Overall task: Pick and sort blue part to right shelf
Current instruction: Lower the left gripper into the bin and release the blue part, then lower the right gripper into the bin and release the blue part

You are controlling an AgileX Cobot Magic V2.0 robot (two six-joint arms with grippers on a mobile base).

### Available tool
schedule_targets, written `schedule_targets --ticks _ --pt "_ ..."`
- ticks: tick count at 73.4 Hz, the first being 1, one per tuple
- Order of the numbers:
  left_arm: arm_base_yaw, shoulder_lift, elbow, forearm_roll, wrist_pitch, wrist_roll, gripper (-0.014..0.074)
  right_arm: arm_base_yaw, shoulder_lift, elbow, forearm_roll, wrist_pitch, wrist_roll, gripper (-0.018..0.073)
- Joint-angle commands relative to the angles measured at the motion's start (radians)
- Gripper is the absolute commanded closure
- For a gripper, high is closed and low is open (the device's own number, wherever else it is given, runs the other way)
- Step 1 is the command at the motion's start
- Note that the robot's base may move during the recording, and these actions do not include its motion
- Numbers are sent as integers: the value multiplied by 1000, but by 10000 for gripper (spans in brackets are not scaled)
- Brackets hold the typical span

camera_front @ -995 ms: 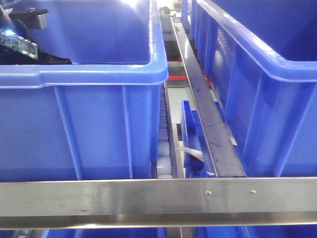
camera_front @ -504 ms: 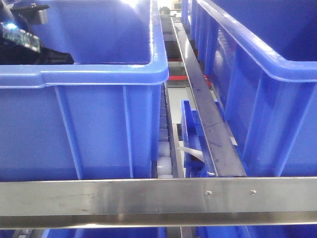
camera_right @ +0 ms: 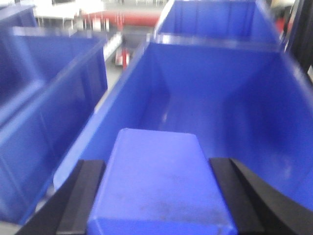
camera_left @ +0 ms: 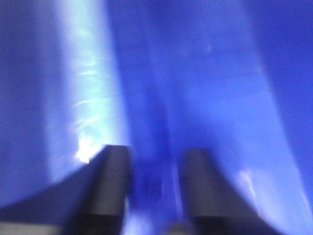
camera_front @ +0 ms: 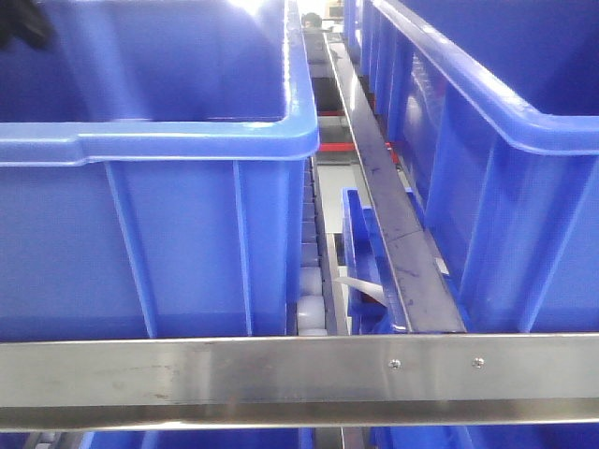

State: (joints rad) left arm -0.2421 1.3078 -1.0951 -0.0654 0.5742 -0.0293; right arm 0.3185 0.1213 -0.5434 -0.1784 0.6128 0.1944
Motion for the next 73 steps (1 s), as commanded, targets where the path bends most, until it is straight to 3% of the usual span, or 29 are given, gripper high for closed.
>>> schedule_targets --ticks 1,22,41,57,73 --pt "-2 -133 44 1 -64 0 394 0 91 -45 16 -79 -7 323" --pt "-2 -544 310 1 -143 -2 441 0 451 -242 36 -12 -7 323" --pt "-2 -886 481 2 -148 -2 464 -15 781 -501 33 169 -7 347" --pt "-2 -1141 563 4 -119 -4 464 -143 1003 -623 33 199 -11 347" --pt "-2 -1280 567 55 -9 -36 464 -258 1201 -659 36 157 -109 347"
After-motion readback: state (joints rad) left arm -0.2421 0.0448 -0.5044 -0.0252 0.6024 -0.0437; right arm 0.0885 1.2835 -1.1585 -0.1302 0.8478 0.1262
